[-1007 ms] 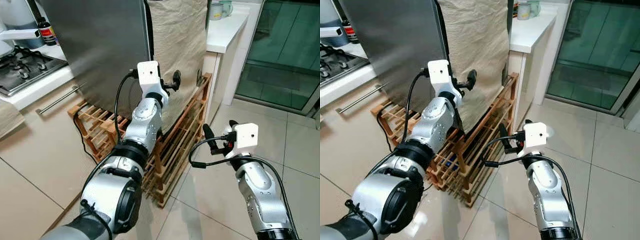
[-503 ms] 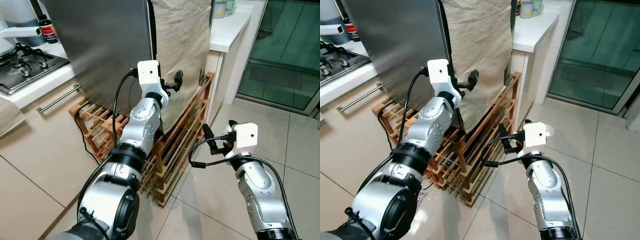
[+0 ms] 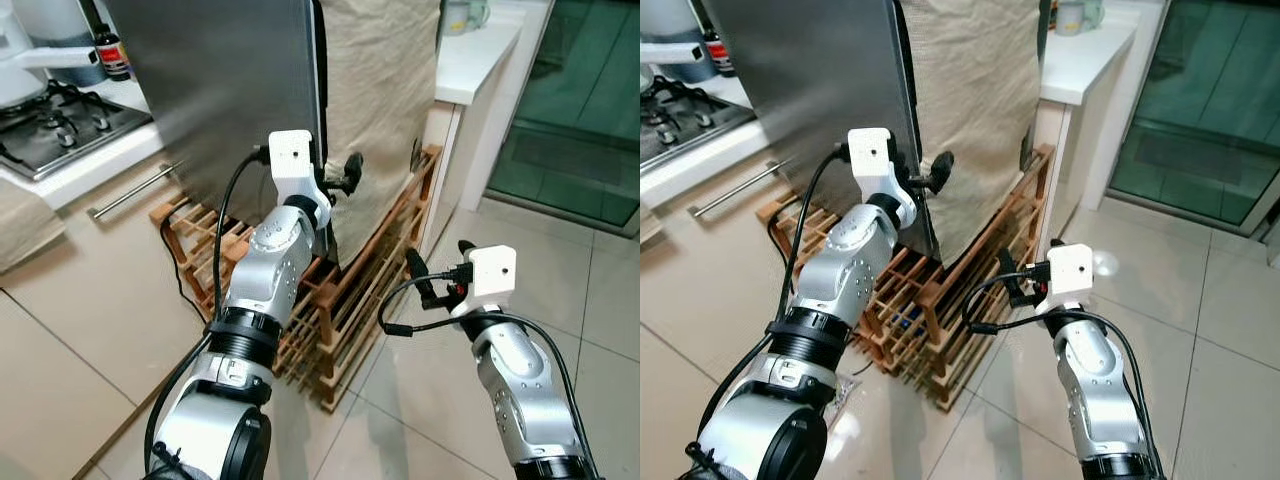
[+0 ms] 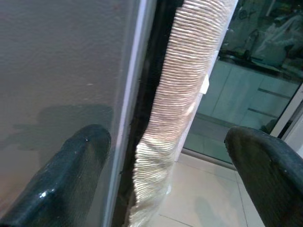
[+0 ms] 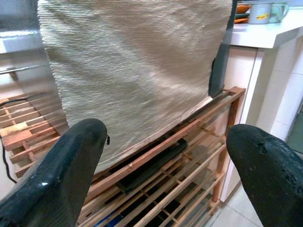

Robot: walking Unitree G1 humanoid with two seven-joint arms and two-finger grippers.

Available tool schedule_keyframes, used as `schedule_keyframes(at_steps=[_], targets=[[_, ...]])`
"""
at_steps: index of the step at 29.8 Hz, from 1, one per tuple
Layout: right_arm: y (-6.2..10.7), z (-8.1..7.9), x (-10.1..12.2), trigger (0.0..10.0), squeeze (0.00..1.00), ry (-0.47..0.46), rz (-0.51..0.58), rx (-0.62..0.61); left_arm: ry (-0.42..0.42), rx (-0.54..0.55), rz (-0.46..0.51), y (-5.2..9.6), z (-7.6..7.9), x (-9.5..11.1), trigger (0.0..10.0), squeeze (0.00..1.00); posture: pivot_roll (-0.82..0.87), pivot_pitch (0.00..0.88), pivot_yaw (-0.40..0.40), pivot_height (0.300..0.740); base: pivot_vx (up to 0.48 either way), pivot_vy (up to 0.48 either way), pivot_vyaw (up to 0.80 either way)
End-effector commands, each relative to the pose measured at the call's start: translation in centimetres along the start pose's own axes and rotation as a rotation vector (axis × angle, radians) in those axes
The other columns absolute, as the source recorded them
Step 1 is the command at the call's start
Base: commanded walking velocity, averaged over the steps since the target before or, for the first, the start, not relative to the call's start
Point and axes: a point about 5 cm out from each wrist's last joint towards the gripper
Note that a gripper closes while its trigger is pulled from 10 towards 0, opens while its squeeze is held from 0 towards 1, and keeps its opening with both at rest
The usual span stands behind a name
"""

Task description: Restocking fridge

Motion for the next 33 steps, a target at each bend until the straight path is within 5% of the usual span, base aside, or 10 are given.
schedule_keyframes(at_steps=[1,12,17,24,26,32,33], targets=[[-0.4,-0.3,0.1,10.0,0.0,-0.002,-0.001,0.018,0.018,0.003,-0.005,-0.4,0.6,0.0,10.0,0.0,-0.25,0.0,0.096,0.74,0.0,0.0,0.0],[-0.3,-0.3,0.2,10.0,0.0,0.002,0.0,0.017,0.038,0.022,-0.028,-1.2,0.8,-0.4,10.0,0.0,-0.27,0.0,0.102,0.74,0.0,0.0,0.0],[-0.1,-0.2,0.7,10.0,0.0,0.013,0.018,0.005,-0.016,-0.055,-0.013,-1.1,1.3,0.0,10.0,0.0,-0.27,0.0,0.112,0.74,0.0,0.0,0.0],[1.7,0.0,1.9,10.0,0.0,0.033,0.072,-0.027,-0.053,-0.12,-0.025,3.5,-1.8,-1.1,10.0,0.0,-0.25,0.0,0.112,0.74,0.0,0.0,0.0],[2.9,0.7,2.1,10.0,0.0,-0.011,0.115,-0.12,-0.094,-0.143,0.024,6.7,-3.3,-2.0,10.0,0.0,-0.23,0.0,0.099,0.74,0.0,0.0,0.0],[3.9,1.4,1.8,10.0,0.0,-0.014,0.13,-0.186,-0.182,-0.124,0.098,8.7,-4.1,-2.0,10.0,0.0,-0.22,0.0,0.088,0.74,0.0,0.0,0.0],[4.2,1.5,1.6,10.0,0.0,-0.011,0.128,-0.195,-0.273,-0.094,0.114,9.2,-4.5,-2.1,10.0,0.0,-0.21,0.0,0.084,0.74,0.0,0.0,0.0]])
Point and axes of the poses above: a point about 5 cm out from each wrist's last joint towards the gripper, its own y axis pointing back from the gripper into the wrist, its own x axis along the axis of the wrist's last joint, z = x × y, and after that the axes turned 7 degrees about y, right-handed
